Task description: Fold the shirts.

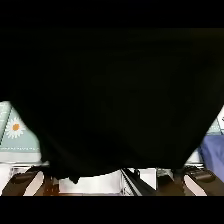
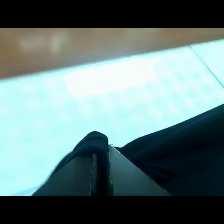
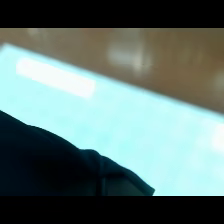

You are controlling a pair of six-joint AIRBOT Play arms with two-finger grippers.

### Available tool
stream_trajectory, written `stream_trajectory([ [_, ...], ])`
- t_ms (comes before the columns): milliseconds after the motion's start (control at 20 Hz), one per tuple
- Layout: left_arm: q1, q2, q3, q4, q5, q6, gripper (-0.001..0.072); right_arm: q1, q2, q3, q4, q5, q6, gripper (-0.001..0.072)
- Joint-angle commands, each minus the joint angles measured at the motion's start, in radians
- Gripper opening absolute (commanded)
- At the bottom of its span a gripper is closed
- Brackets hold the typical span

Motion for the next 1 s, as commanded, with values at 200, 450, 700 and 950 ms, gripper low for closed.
stream_trajectory([
  [200,-0.103,-0.346,-0.285,-0.054,0.398,0.091,0.0031,-0.02,-0.379,-0.147,-0.266,-0.233,0.08,0.0019],
  [450,-0.135,-0.644,-0.243,-0.088,0.562,0.087,0.0031,-0.196,-0.674,-0.095,0.092,-0.414,0.09,0.0019],
  [700,-0.13,-0.796,-0.217,-0.22,0.549,0.088,0.0685,-0.259,-0.85,-0.025,0.344,-0.444,0.089,0.0291],
  [950,0.07,-0.795,-0.213,0.076,0.126,0.028,0.0702,-0.463,-0.826,-0.024,0.343,-0.162,-0.004,0.0629],
])
